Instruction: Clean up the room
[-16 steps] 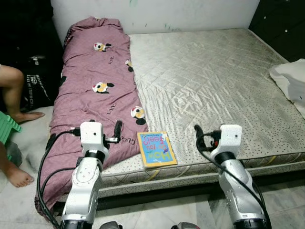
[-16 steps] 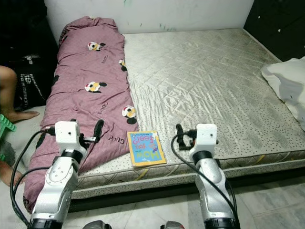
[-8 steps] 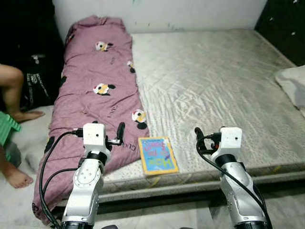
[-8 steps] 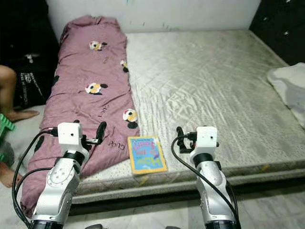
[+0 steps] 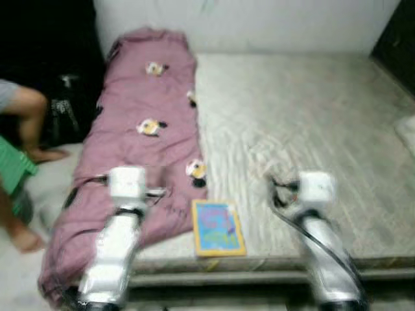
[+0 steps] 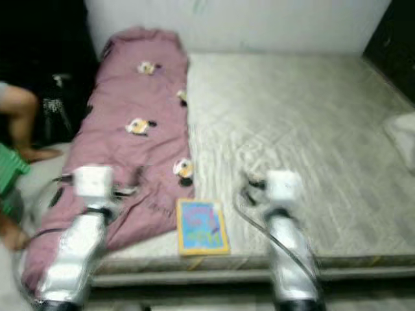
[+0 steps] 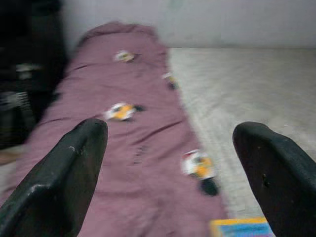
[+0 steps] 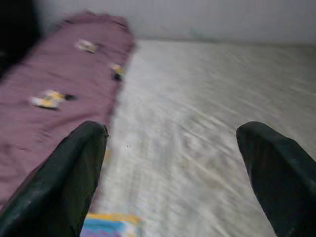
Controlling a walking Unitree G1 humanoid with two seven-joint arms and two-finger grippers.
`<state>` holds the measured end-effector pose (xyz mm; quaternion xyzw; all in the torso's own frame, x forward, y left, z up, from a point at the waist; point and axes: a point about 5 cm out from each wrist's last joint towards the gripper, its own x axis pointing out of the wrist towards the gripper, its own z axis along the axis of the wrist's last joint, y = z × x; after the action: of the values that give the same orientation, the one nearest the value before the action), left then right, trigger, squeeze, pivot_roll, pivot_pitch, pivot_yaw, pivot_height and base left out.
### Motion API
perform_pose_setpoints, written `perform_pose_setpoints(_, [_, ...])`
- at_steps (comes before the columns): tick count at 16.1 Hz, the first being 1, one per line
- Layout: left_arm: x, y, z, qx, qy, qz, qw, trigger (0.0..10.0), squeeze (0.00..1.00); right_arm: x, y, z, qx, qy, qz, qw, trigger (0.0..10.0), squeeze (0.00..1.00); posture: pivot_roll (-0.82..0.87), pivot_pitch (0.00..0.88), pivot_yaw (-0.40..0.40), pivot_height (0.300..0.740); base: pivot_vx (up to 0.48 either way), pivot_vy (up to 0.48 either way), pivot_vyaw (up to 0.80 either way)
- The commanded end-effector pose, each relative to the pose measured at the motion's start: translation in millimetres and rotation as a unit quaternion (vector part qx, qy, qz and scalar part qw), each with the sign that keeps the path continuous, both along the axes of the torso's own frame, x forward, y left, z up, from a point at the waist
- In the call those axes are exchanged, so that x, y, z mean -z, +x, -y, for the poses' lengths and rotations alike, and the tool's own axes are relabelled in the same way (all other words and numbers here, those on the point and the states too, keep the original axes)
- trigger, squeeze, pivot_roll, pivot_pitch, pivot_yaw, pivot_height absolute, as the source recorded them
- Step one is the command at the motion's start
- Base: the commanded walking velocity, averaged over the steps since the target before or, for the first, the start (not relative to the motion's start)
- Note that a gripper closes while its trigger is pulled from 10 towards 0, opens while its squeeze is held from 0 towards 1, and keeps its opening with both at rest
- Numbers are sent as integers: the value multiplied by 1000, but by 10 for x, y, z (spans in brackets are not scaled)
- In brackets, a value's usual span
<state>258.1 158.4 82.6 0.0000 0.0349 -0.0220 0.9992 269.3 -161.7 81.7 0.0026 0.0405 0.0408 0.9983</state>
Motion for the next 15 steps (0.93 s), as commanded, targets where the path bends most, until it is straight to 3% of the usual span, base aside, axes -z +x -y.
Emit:
perform_pose_setpoints(1, [-47,20,127,18,-15,11,1000,10000,0,46,-74,147,20,-12,-10,1000,10000,0,-58,36,-7,740,0,0,0])
perform_pose_setpoints(10, [58,-102,40,0,-3,-14,1000,10000,0,103,-141,191,37,-5,-28,999,10000,0,-52,46,-13,740,0,0,0])
perform_pose_setpoints(12, [57,-103,41,-4,-5,-14,1000,10000,0,108,-148,187,34,-6,-29,999,10000,0,-52,48,-13,740,0,0,-800])
perform_pose_setpoints(15, [61,-103,49,-3,-5,-16,1000,10000,0,105,-149,191,34,-9,-28,999,10000,0,-55,51,-15,740,0,0,0])
